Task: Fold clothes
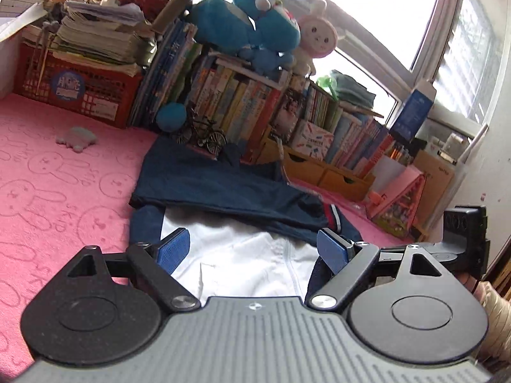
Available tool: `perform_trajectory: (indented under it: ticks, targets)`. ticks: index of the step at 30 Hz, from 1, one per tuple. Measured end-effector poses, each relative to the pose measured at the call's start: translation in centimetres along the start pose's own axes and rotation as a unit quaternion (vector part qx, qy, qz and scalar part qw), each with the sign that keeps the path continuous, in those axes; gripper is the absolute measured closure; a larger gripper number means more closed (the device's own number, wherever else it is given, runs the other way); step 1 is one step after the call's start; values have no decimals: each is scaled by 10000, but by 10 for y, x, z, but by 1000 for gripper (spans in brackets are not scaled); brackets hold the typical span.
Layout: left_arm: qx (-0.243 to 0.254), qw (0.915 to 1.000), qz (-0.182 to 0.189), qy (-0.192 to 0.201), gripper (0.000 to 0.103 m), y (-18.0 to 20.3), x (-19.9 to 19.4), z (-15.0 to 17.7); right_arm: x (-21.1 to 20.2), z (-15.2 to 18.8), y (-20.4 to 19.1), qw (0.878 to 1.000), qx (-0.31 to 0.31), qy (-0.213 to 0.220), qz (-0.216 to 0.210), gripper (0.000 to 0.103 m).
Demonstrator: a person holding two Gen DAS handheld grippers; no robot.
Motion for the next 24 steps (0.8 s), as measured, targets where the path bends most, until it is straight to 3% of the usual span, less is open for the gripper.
perform_trajectory:
  ticks: [3, 6, 9, 10, 13, 17, 24]
  targets:
    - [-25, 9989, 12, 469, 9, -2, -19, -28, -14, -11, 52, 9924, 1023, 493, 464, 87]
    - [161, 9968, -138, 777, 7, -4, -31, -44, -33, -11, 109, 9664, 2018, 1045, 1201, 86]
    - [324, 9963, -368, 706, 7, -9, -21, -39, -36, 6, 152, 9407, 2629, 1132, 1822, 83]
    - [359, 9968, -449, 560, 6, -13, -12, -32, -33, 11, 160, 9381, 2676, 1066, 1926, 82]
    - [590, 9961, -625, 205, 7, -20, 12, -11, -28, 22, 164, 9432, 2425, 884, 2093, 75]
    - [1080, 9915, -731, -44, 7, -18, 43, 3, -39, 23, 150, 9585, 2000, 844, 1851, 52]
    - [1351, 9861, -892, -384, 7, -36, 88, 16, -50, 42, 113, 9815, 1034, 489, 1537, 40]
Point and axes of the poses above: each gripper's, at about its wrist camera, not at the fingertips, and x roughly the way its jaws point, y to its right, z to its underside, the point moved 9 cm from there along x, roughly the way its jaws point, and after that the axes turned 1 degree about -x, right-handed, at the moved point
